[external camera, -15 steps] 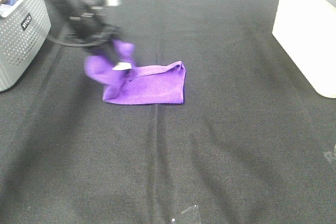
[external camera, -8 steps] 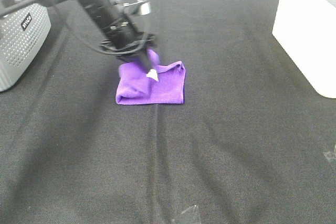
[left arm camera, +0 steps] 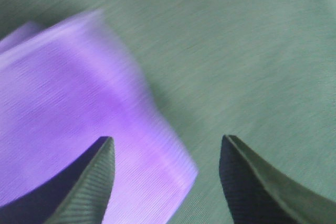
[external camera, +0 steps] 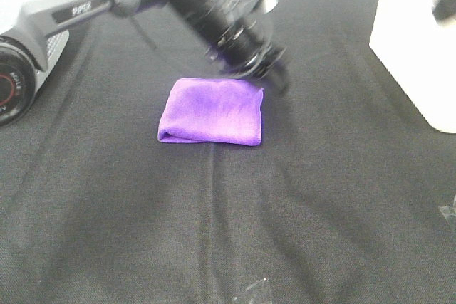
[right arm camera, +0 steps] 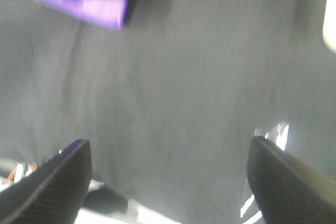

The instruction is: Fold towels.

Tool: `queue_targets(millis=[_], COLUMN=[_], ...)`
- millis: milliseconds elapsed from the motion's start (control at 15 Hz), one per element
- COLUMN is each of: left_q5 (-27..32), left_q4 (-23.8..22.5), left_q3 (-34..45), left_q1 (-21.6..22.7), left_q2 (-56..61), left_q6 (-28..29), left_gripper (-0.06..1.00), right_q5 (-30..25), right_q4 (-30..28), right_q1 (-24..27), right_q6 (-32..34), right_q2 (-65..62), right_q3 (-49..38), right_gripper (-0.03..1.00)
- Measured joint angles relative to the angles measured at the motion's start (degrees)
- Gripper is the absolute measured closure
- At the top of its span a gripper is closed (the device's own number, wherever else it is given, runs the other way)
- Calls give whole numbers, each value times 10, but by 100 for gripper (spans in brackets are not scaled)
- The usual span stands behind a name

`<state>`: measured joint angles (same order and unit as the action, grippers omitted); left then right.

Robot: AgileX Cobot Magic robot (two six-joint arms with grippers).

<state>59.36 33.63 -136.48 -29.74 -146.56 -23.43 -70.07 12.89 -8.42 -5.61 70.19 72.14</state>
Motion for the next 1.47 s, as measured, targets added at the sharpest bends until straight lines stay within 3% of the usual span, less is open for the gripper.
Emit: queue_targets(millis=[133,200,333,467,600,733,800,1067,1467], left_q5=[53,85,97,101,101,100,100,100,103], left_q4=[-83,-147,-256,-291,-292,-292,-304,-307,-303], left_q3=[-47,-69,-100,-101,-99,-66,11,195,600], left_q1=[2,5,9,27,41,93,163,275,301], left_q2=[15,17,21,43,58,107,175,367,760], left_q6=[61,100,176,221,226,234,234,197,171], left_gripper=[37,36,31,31,30,30,30,30,30], right_q5=[0,0,-1,-1,0,0,0,0,3], right_q4=[0,0,0,-1,-3,-15,-22,-25,-25], right_q1=[0,0,0,0,0,0,0,0,0], right_q6=[-9,-9,-9,-6,1,21,36,44,56], right_q2=[-14,-15,-15,-15,-16,-22,-33,-40,-252], right_q3=[-24,-28,-29,-29,-29,-29,-29,-29,-42], right_gripper=[18,18,18,18,18,18,18,18,18])
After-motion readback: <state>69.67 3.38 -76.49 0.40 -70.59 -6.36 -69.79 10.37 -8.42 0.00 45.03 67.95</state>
